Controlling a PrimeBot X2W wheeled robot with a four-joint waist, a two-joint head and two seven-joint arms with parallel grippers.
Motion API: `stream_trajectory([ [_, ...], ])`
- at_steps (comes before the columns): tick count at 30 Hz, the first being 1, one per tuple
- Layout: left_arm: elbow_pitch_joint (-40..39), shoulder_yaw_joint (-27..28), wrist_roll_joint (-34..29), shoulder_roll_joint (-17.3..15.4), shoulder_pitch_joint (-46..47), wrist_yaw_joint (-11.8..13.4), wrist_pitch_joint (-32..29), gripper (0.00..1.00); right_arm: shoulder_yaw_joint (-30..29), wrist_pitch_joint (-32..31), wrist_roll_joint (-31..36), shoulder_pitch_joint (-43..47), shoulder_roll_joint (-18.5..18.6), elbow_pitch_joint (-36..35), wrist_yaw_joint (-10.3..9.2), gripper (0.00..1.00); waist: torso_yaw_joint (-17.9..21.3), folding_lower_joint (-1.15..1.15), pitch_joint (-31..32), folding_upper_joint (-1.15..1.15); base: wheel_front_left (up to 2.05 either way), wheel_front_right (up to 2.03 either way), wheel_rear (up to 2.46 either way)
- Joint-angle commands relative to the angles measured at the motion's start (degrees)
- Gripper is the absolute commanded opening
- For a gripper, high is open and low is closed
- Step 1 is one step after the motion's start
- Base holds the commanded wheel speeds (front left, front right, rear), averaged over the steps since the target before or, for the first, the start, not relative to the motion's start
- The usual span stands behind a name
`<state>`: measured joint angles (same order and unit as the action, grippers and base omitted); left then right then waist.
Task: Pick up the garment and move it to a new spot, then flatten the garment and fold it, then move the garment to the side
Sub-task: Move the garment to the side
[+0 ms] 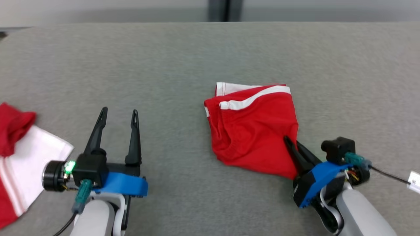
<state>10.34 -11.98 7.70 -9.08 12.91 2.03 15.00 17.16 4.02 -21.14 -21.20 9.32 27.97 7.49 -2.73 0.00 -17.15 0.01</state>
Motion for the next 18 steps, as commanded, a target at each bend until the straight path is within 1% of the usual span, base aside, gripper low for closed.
stream_trajectory([
  [1, -0.5, 0.0, -0.2, -0.3, -0.3, 0.0, 0.2, 1.00, 0.3, 0.4, -0.8, 0.6, 1.0, -0.2, 0.00, 0.00, 3.1, 0.00, 1.5, -0.01, 0.00, 0.00, 0.00],
  [3, -0.6, -0.4, -0.3, -0.4, 0.2, -0.4, 0.2, 1.00, 0.4, 0.4, -1.9, 0.6, 2.3, 0.3, 0.00, 0.00, 5.5, 0.00, 1.2, -0.01, 0.00, 0.00, 0.00],
  [7, -0.7, -0.5, -0.6, -0.7, 1.7, -0.4, 0.2, 1.00, 0.4, 1.3, -4.0, -1.2, 4.5, 1.8, 0.01, 0.00, 10.0, 0.00, 0.0, -0.01, 0.00, 0.00, 0.00],
  [9, -1.0, -0.9, -0.8, -0.8, 2.6, -0.6, 0.2, 1.00, -0.3, 1.8, -4.5, -3.1, 5.9, 3.0, 0.01, 0.00, 11.5, 0.00, -1.2, -0.01, 0.00, 0.00, 0.00],
  [13, -2.0, -1.2, -1.5, -1.4, 4.9, -0.7, -0.6, 1.00, -1.6, 2.6, -5.2, -8.5, 7.9, 6.0, 0.01, 0.00, 13.9, 0.00, -4.9, -0.01, 0.00, 0.00, 0.00],
  [18, -3.4, -2.8, -2.7, -1.7, 8.8, -1.5, -1.2, 1.00, -4.5, 4.5, -5.3, -16.7, 11.7, 12.3, 0.00, 0.00, 14.0, 0.00, -9.4, -0.01, 0.00, 0.00, 0.00],
])
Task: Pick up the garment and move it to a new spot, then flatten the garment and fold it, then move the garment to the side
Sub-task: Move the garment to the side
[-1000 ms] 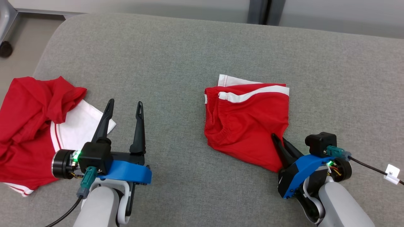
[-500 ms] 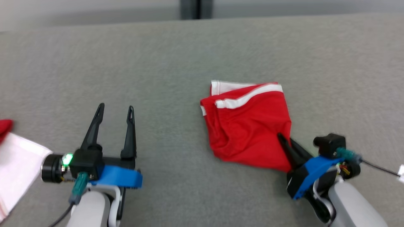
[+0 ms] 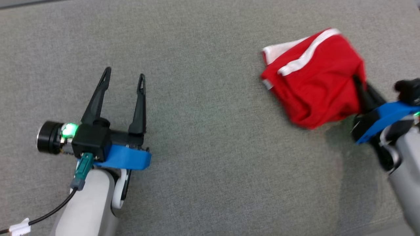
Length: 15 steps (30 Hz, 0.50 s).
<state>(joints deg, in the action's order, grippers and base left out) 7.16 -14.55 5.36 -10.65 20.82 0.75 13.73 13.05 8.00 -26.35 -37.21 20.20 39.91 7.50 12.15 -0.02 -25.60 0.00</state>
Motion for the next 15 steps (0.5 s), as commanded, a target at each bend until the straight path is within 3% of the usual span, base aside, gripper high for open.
stream_trajectory([
  [1, -0.5, -0.5, -0.6, -0.1, 1.9, -0.3, -0.1, 1.00, -1.2, 0.9, 0.2, -2.6, 1.8, 2.0, -0.01, 0.00, -1.1, 0.02, -1.9, 0.00, 0.00, 0.00, 0.00],
  [7, -1.5, -2.4, -1.5, 0.5, 5.9, -1.2, -0.2, 1.00, -6.1, 3.4, 4.1, -11.0, 7.5, 11.8, -0.01, 0.00, -2.8, 0.02, -6.2, 0.00, 0.00, 0.00, 0.00],
  [15, -1.6, -3.4, -1.8, 0.6, 8.0, -1.1, 0.5, 1.00, -11.7, 5.9, 11.8, -18.2, 9.5, 20.1, -0.01, 0.00, -4.0, 0.02, -9.0, 0.00, 0.00, 0.00, 0.00],
])
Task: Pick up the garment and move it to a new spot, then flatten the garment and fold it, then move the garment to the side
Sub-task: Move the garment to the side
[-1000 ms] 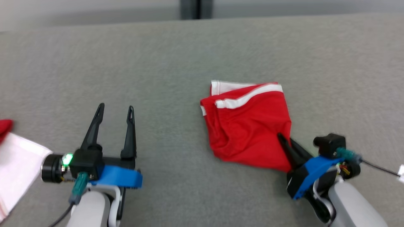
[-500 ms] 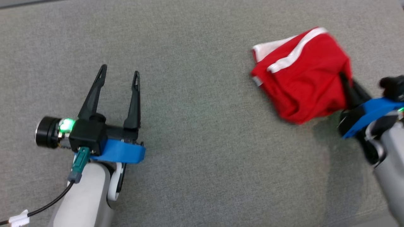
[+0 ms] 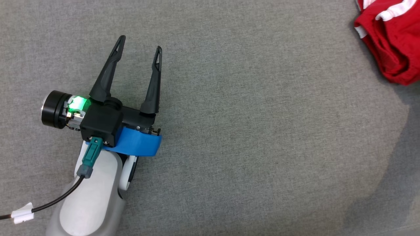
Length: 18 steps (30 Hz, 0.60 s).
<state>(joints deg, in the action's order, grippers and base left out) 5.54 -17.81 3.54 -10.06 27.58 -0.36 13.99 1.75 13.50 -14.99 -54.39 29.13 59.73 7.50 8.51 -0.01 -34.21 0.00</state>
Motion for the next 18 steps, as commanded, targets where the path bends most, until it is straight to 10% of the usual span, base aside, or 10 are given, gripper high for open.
stream_trajectory([
  [1, 0.1, -0.3, 0.1, 0.0, 1.3, 0.0, 0.3, 1.00, -1.1, 0.6, 1.3, -1.3, 0.4, 1.1, 0.00, 0.00, -0.6, 0.01, -0.5, 0.00, 0.00, 0.00, 0.00],
  [4, 0.6, -0.4, 0.2, -0.1, 1.5, 0.0, 0.5, 1.00, -3.8, 1.0, 4.1, -2.2, 0.4, 3.4, -0.01, 0.03, -1.0, 0.01, -0.6, 0.00, 0.00, 0.00, 0.00],
  [7, 1.0, -0.4, 0.4, 0.0, 1.5, 0.1, 0.8, 1.00, -7.0, 1.5, 7.1, -2.1, 0.4, 5.1, -0.01, 0.49, -1.3, 0.01, 0.0, 0.00, 0.00, 0.00, 0.00],
  [8, 1.0, -0.4, 0.4, 0.0, 1.5, 0.1, 0.8, 1.00, -7.0, 1.5, 7.1, -2.1, 0.4, 5.1, -0.01, 0.49, -1.3, 0.01, 0.0, 0.00, 0.00, 0.00, 0.00],
  [9, 1.2, -0.5, 0.5, 0.1, 1.3, 0.2, 0.8, 1.00, -7.9, 1.5, 8.1, -1.5, 0.3, 5.5, -0.01, 1.00, -1.4, 0.01, 0.4, 0.00, 0.00, 0.00, 0.00],
  [18, 3.4, -0.5, 1.9, 0.2, -2.8, 0.8, 1.1, 1.00, -18.4, 1.7, 15.8, 9.9, -5.7, -6.9, 0.00, 1.00, -1.2, 0.01, 7.1, 0.00, 0.00, 0.00, 0.00],
])
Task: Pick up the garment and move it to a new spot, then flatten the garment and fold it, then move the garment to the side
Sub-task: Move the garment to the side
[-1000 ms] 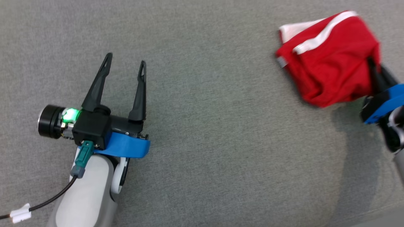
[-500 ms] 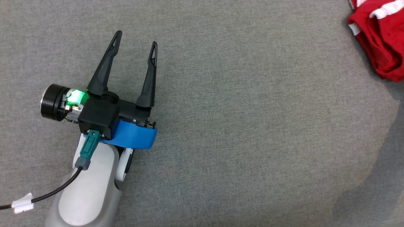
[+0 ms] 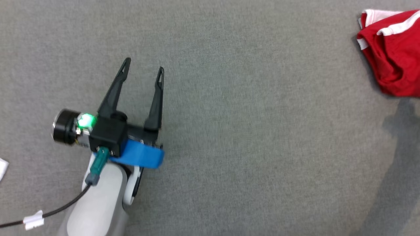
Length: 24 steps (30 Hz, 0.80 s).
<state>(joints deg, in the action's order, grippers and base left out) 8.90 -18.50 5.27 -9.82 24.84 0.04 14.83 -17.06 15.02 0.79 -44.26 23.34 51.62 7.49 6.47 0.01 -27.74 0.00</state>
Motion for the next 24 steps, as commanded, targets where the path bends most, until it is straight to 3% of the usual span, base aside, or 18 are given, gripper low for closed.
stream_trajectory([
  [1, 0.3, 0.1, 0.3, -0.1, -0.6, 0.4, 0.3, 1.00, -0.5, 0.2, 0.2, 1.8, -1.2, -1.5, 0.01, 1.00, 0.8, -0.01, 1.5, 0.00, 0.00, 0.00, 0.00],
  [5, 1.5, 0.2, 0.9, -0.3, -3.4, 0.7, 0.3, 1.00, -1.8, 0.2, 0.8, 10.0, -6.8, -11.7, 0.01, 1.00, 0.8, -0.01, 5.5, 0.00, 0.00, 0.00, 0.00],
  [11, 3.5, 1.1, 2.9, -0.3, -8.4, 1.7, 0.4, 1.00, 1.2, 0.2, -1.2, 21.5, -14.8, -24.2, 0.01, 1.00, -0.2, -0.01, 11.6, 0.00, 0.00, 0.00, 0.00],
  [16, 4.9, 1.5, 4.6, -0.1, -12.0, 1.8, 0.4, 1.00, 4.6, 0.2, -3.2, 29.5, -18.2, -32.2, 0.01, 1.00, -2.7, -0.01, 15.9, 0.00, 0.00, 0.00, 0.00],
  [24, 6.4, 3.3, 7.0, -1.3, -16.2, 2.1, 0.4, 1.00, 9.7, -1.6, -5.9, 38.1, -20.2, -40.9, 0.01, 1.00, -7.5, -0.01, 20.7, 0.00, 0.00, 0.00, 0.00],
])
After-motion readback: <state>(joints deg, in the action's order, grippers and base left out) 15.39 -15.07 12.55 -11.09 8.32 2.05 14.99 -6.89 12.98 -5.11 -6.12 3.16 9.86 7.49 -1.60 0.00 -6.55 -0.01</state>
